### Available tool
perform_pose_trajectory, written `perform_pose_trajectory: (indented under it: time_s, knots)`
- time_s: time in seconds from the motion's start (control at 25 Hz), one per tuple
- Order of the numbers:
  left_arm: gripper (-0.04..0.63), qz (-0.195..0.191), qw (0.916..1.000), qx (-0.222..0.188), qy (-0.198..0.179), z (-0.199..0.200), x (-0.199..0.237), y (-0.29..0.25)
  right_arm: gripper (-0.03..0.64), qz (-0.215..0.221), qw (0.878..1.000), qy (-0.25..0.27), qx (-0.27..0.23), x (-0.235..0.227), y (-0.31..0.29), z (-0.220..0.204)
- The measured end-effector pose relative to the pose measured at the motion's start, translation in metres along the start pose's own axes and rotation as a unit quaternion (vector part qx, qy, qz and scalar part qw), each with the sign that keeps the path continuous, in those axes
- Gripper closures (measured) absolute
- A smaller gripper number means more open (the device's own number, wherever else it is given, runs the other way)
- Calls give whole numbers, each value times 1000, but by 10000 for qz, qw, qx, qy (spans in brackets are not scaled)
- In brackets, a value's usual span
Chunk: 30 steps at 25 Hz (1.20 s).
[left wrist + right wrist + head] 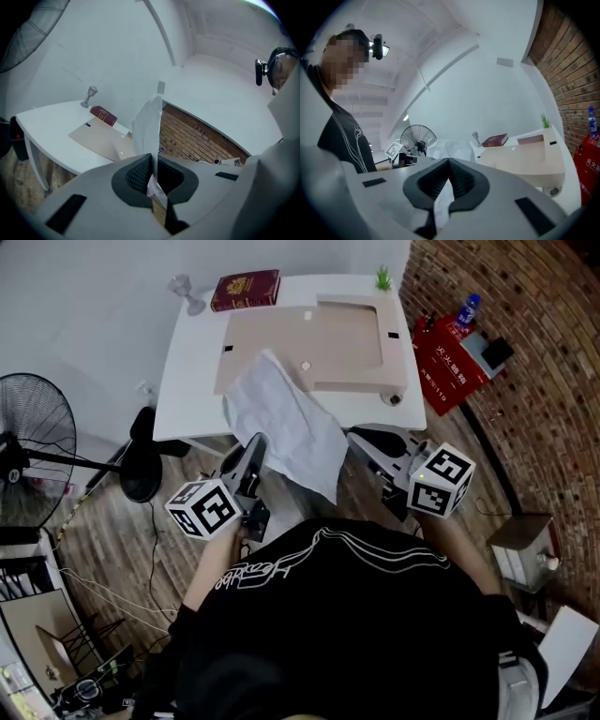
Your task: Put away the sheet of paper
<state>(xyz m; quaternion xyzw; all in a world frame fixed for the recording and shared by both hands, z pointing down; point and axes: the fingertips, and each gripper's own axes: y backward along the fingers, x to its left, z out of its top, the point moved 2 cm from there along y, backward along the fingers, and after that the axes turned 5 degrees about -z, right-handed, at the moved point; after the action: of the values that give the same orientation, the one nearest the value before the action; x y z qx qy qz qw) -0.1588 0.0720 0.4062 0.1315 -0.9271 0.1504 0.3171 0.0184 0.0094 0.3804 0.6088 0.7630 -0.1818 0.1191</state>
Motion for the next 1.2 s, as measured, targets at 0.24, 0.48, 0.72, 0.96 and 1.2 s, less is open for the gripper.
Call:
perform_pose_trajectory:
  time_s: [0.24, 0.48, 0.72, 0.96, 1.2]
  knots:
    - [563, 65, 9998, -127, -124, 30, 15, -3, 614, -87, 9998, 75, -168, -6, -1, 17]
    - [562, -141, 9994, 3, -326, 55, 33, -18, 614, -287, 9994, -59, -209, -25, -15, 22]
    - [563, -375, 9989, 81, -278, 92, 60, -44, 614, -470, 9985, -91, -284, -51, -41, 40]
    - [562, -747, 9968, 234, -175, 126, 74, -73, 613, -689, 9967, -93, -426, -77, -66, 70]
    - [563, -1009, 9945, 272, 47, 154, 95, -102, 614, -967, 9941, -104, -478, -96, -80, 82]
